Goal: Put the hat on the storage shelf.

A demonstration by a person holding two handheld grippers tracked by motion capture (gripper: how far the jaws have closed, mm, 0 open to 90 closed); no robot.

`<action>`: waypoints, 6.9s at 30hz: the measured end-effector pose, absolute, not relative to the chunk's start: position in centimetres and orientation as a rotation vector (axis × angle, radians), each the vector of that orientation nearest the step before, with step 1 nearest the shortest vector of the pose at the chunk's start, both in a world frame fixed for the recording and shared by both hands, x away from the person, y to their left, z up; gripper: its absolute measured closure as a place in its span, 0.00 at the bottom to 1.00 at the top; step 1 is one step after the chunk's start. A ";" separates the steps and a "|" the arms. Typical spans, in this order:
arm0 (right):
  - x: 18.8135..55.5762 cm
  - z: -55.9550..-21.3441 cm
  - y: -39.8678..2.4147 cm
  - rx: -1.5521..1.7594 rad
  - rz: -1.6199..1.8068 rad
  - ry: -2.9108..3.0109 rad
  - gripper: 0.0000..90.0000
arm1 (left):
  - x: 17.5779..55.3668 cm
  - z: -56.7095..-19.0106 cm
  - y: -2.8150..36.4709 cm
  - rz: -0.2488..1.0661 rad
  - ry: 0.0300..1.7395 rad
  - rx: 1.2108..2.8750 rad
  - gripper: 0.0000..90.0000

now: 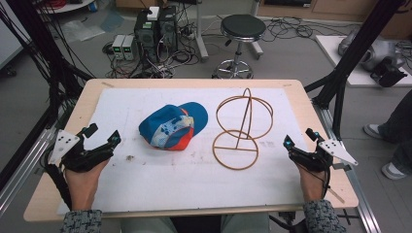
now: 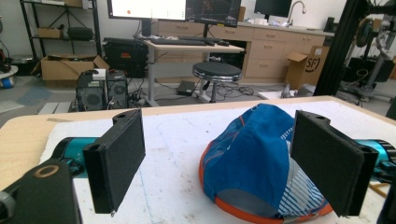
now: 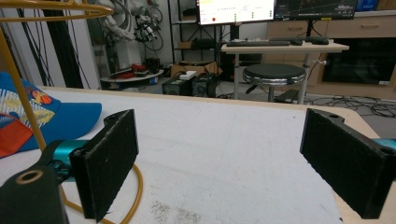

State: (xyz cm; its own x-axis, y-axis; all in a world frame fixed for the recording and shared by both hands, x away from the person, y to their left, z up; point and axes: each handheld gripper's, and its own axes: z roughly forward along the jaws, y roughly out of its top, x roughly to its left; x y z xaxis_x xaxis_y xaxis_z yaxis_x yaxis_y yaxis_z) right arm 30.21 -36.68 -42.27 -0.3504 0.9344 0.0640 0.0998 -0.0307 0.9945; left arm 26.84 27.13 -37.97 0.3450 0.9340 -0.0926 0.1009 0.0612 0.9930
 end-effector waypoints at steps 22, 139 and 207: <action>30.3 -42.2 -36.4 1.107 1.453 1.538 0.12 | 27.8 -36.5 25.9 0.839 0.991 1.412 0.18; 30.5 -42.3 -36.9 1.116 1.466 1.540 0.12 | 40.1 -28.5 15.7 0.710 0.663 1.665 0.98; 30.0 -42.4 -37.5 1.120 1.485 1.523 0.12 | 42.1 -11.8 3.7 0.742 0.381 1.591 0.98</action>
